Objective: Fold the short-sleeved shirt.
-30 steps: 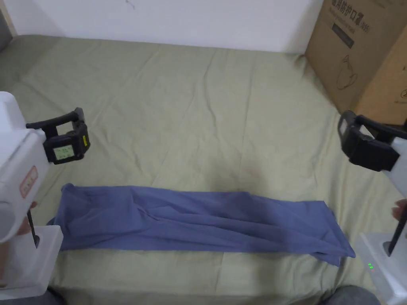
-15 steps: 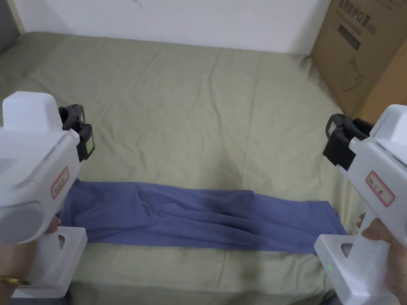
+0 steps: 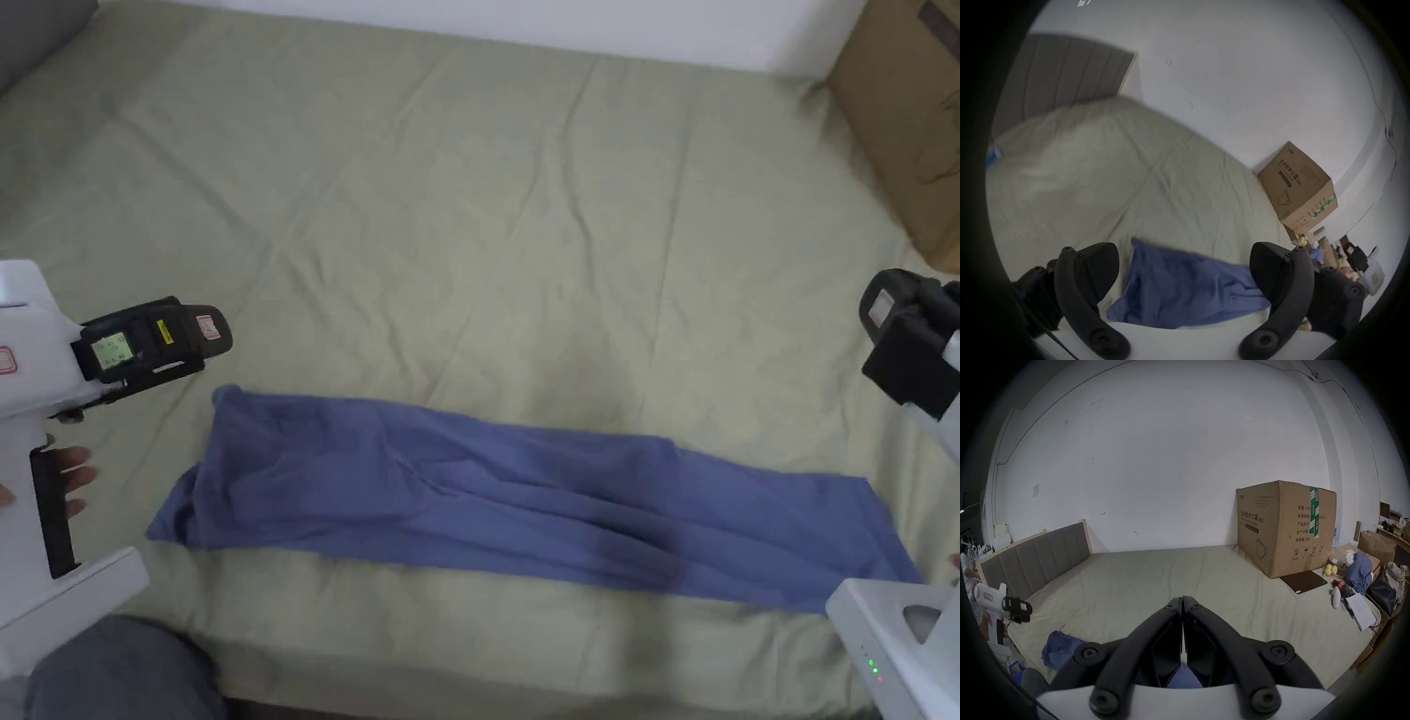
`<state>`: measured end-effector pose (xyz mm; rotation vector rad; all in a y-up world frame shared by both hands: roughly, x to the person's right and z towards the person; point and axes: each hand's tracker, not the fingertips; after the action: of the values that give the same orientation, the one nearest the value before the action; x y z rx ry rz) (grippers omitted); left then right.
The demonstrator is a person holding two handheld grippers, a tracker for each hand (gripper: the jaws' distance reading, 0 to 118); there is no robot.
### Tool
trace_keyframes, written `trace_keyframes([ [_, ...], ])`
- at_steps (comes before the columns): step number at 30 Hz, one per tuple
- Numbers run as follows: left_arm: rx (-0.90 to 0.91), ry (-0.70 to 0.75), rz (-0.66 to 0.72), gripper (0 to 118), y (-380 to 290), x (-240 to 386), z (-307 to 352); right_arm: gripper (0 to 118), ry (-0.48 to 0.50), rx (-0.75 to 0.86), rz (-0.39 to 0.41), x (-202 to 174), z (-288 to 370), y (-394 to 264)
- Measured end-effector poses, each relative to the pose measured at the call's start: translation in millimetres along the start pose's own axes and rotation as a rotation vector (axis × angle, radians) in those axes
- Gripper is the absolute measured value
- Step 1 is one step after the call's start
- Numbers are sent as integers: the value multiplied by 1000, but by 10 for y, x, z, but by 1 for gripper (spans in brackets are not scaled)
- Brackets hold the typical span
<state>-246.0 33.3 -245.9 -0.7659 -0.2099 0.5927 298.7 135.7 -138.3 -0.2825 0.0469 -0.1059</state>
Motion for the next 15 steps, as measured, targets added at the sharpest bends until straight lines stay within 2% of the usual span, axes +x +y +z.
trace_keyframes([
  [3,-119,19,57,113,-108,-352,-230,0,-30,-35,10,23,-96,-29],
  [8,-215,74,155,113,-324,-794,-527,0,-71,-91,29,52,-194,-89],
  [11,-229,4,227,111,-484,-812,-590,0,-47,-88,31,53,-196,-94],
  [15,-211,-28,239,96,-624,-609,-629,0,-57,-90,33,74,-208,-95],
])
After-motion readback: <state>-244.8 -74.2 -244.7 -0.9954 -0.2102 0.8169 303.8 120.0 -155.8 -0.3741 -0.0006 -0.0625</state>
